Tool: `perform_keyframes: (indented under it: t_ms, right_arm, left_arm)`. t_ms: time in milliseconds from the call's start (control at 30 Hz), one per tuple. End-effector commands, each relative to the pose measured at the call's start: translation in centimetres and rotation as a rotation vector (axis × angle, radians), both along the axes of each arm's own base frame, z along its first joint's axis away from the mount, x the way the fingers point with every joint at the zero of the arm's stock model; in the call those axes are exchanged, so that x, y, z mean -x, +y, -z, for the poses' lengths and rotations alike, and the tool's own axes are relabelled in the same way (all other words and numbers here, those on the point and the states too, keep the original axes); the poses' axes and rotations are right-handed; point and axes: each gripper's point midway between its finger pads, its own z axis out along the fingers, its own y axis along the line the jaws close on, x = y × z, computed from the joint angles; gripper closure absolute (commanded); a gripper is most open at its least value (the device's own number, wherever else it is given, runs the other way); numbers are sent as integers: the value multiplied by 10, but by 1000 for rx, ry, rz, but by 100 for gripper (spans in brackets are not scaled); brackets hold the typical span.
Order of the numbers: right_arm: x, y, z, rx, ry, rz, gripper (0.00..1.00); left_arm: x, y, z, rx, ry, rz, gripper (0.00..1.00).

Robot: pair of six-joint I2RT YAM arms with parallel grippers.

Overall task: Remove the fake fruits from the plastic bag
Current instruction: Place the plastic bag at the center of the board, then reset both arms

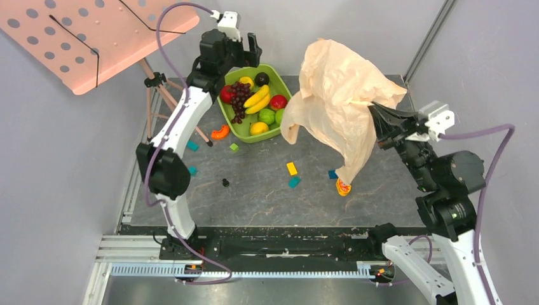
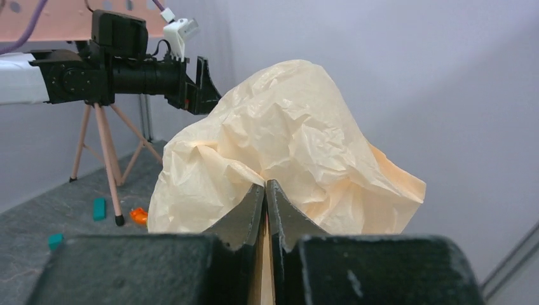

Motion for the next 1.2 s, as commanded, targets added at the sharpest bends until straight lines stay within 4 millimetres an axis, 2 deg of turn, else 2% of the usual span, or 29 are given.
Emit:
perform_keyframes:
  t_ms: [0, 33, 67, 100, 167, 200, 267, 367, 467, 533, 700, 900, 1167]
  right_arm:
    - [7, 16, 7, 21, 22, -98, 89]
    - [5, 21, 20, 41, 63, -123, 81]
    - [1, 26, 36, 66, 118, -141, 64]
    - [-2, 29, 48, 81, 167, -148, 38]
    - [-14, 25, 67, 88, 262, -108, 11]
    - [-19, 19, 72, 77, 291, -61, 2]
    - [-28, 0, 72, 32, 311, 57, 2]
    - [-32, -32, 62, -36, 306, 235, 2]
    - [-30, -47, 60, -54, 298, 313, 2]
    - [-30, -50, 65, -50, 311, 330, 2]
    - [-35, -42, 100, -68, 405, 308, 2]
    - [-30, -39, 148, -61, 462, 294, 2]
    - [-16, -32, 205, -136, 534, 248, 2]
  left_arm:
    - [33, 3, -18, 125, 34, 6, 0]
    - [39, 5, -15, 132, 51, 0, 0]
    - [46, 7, -14, 142, 72, -3, 0]
    - [52, 8, -15, 158, 91, -8, 0]
    - [63, 13, -10, 181, 146, -31, 0]
    - [68, 16, -5, 193, 184, -56, 0]
    - [80, 25, 4, 248, 272, -127, 0]
    - [103, 25, 21, 267, 359, -122, 0]
    - [125, 31, 25, 293, 369, -127, 0]
    - [138, 34, 33, 291, 371, -123, 0]
    - [176, 33, 37, 341, 356, -76, 0]
    - [227, 15, 50, 309, 350, -23, 0]
    - [292, 25, 82, 266, 423, -3, 0]
